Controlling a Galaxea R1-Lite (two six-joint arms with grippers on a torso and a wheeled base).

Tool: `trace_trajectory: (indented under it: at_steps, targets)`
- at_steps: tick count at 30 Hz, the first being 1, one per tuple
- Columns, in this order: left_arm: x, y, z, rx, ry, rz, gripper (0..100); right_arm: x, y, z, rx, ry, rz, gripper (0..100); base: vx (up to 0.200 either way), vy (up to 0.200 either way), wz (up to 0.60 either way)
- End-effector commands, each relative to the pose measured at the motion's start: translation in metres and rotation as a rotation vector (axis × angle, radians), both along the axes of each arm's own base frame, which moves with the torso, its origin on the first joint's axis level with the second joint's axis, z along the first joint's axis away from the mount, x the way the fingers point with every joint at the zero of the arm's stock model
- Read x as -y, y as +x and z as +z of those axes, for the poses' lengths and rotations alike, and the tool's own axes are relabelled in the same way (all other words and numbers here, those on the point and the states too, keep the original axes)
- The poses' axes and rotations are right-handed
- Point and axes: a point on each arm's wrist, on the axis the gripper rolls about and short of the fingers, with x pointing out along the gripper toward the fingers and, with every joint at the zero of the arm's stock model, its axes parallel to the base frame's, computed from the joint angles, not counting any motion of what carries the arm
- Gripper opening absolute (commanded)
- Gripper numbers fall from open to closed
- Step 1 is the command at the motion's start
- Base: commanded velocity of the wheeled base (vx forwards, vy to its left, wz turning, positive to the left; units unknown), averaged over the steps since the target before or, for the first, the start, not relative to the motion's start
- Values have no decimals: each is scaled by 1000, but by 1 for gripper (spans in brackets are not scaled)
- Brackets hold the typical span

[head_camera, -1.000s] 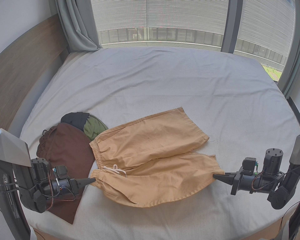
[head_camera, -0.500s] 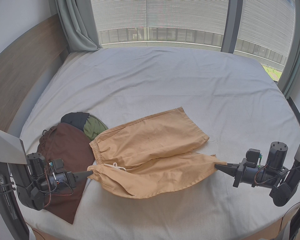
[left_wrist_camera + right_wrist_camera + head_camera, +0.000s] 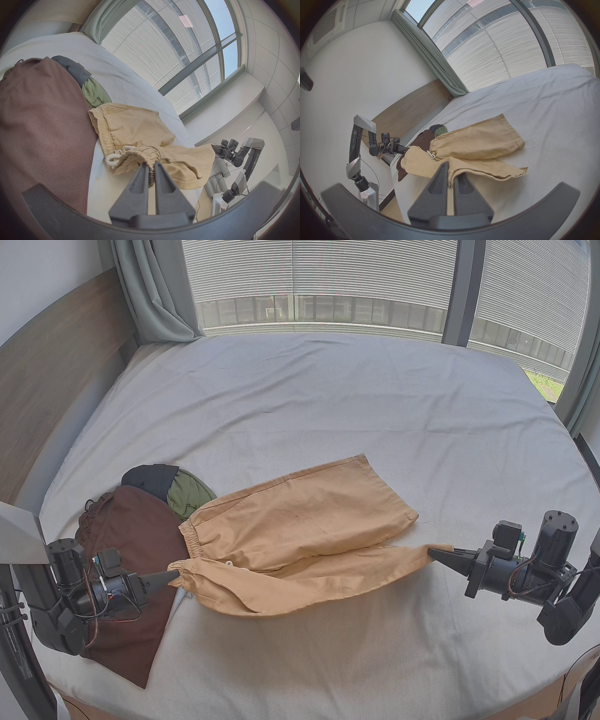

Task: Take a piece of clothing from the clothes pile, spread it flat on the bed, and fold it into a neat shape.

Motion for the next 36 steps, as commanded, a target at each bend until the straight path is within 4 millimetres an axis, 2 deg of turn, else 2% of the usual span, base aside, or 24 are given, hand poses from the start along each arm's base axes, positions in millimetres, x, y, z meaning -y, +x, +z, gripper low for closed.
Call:
trace_trajectory:
  at_steps: [1,14,18,23,36]
  targets:
    - [-2,0,5,11,-7,8,0,-2,6,5,17,19,-6,0,0,0,0]
    - [-1,5,9,17,-10,48,0,-11,23,20,54,83,2,0,0,0,0]
    - [-1,5,8,14,-9,53,0,-13,33,24,56,108,-2,0,0,0,0]
    - [-1,7,10,8,-24,57,0,-14,57,32,70,161,-32,0,0,0,0]
    - [-1,12,11,21,-13,102,0,-14,90,55,96,179,-50,0,0,0,0]
